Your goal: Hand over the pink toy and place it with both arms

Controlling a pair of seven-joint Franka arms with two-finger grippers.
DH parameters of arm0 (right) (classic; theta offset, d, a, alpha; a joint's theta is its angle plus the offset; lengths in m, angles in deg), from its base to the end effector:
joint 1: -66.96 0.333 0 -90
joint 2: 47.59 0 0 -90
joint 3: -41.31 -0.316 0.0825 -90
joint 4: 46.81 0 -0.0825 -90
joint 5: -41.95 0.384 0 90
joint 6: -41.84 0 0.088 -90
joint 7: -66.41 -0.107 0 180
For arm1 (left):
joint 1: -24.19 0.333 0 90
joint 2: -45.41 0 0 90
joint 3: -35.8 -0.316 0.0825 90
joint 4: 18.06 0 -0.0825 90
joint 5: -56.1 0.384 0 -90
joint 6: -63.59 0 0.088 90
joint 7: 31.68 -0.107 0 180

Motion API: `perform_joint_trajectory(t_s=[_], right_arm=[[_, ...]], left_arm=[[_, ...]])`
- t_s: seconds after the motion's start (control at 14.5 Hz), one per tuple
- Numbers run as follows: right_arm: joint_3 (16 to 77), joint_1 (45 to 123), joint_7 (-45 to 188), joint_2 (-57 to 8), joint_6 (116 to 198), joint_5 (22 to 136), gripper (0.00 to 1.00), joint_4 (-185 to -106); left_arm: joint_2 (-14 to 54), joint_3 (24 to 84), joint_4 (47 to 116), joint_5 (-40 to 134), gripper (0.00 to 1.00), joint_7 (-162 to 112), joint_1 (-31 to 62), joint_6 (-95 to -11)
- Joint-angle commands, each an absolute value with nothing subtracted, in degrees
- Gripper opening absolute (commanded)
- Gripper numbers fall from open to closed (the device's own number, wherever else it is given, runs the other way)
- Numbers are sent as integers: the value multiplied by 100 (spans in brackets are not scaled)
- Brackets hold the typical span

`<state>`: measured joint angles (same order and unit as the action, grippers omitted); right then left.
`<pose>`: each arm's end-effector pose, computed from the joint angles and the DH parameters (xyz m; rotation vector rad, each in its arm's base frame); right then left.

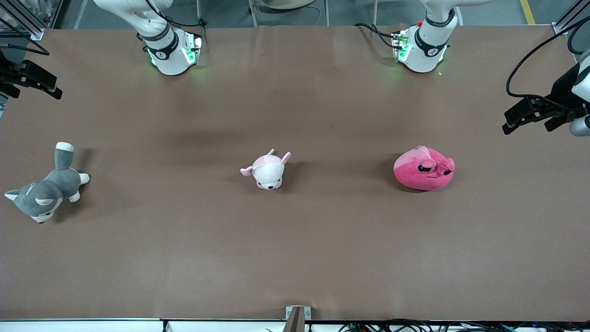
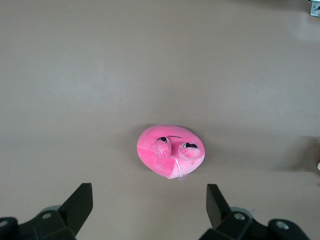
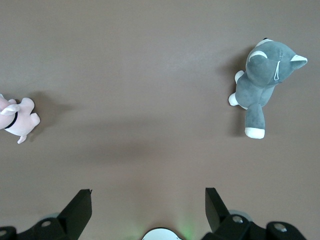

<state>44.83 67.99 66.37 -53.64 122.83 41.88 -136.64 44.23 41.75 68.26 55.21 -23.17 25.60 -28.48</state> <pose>0.5037 -0.0241 0.6683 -3.1336 0.0687 0.0764 0.5634 -0.0457 0.6468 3.1108 0.1079 0.1204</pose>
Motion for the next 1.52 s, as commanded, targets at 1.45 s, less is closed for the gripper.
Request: perform_joint_trajectory(t_s=[1.45], right_arm=[[4465,6836,6685,-5479,12323,4090,100,-13769]], left_arm=[[3723,4204,7938,5373,100,-2298,2594,-3693]])
